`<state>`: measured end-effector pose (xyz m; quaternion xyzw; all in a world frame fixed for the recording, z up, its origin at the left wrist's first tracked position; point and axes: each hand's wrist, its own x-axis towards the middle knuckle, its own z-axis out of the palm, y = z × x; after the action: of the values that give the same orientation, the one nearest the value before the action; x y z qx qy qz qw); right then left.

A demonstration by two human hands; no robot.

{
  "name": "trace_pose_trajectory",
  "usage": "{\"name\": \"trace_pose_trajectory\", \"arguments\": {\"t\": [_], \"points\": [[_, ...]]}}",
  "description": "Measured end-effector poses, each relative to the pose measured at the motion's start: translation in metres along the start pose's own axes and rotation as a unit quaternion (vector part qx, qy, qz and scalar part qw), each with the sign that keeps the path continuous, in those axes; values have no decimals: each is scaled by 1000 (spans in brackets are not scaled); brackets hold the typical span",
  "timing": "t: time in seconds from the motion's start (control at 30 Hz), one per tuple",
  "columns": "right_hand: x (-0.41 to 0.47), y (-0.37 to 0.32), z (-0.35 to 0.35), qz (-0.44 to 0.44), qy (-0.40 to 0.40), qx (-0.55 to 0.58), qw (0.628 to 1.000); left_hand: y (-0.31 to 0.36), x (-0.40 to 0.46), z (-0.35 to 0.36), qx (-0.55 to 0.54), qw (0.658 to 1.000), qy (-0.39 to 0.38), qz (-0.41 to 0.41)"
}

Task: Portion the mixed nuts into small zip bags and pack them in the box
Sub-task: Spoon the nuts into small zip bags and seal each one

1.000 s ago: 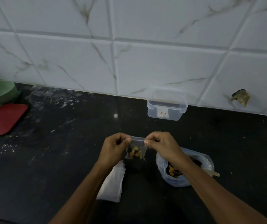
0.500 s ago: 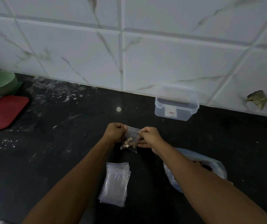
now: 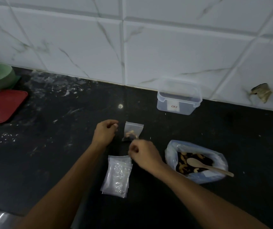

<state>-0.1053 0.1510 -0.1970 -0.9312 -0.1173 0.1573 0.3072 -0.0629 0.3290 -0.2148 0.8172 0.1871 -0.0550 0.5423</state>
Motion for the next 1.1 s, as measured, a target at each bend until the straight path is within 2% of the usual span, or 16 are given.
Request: {"name": "trace_pose_trajectory", "arguments": {"t": [0.1,0.17,0.23,0.33,0.47,0.57,0.63,0.73,0.9,1.0,1.1], "points": [[-27,-12,15,-35,-96,-97,990,2,-27,-7,-42,999,20,29],[-33,-16,24,-21,-108,-145,983,3,-42,-8,-63,997,32,38],[-33,-19,28,-8,-87,-158,983,3,-55,-9,-79,995,42,42],[-33,-20,29,31,-74,-114,990,2,-70,-13,-93,993,50,46],[-32,-18,20,90,-103,2,991,4,-87,-19,-103,992,58,54],[-39,-17,1,99,-118,85,984,11,-105,-21,-72,992,76,72],[-47,-16,-19,91,-89,114,985,18,-121,-18,-46,991,87,93],[-61,-12,-50,86,0,151,985,34,-139,-1,-29,987,78,136],[-76,4,-86,92,144,140,975,65,-146,50,-5,984,-41,175],[-86,17,-95,96,189,112,971,82,-144,77,-25,980,-84,181],[-97,30,-104,103,199,102,969,91,-141,95,-24,980,-94,175]]}}
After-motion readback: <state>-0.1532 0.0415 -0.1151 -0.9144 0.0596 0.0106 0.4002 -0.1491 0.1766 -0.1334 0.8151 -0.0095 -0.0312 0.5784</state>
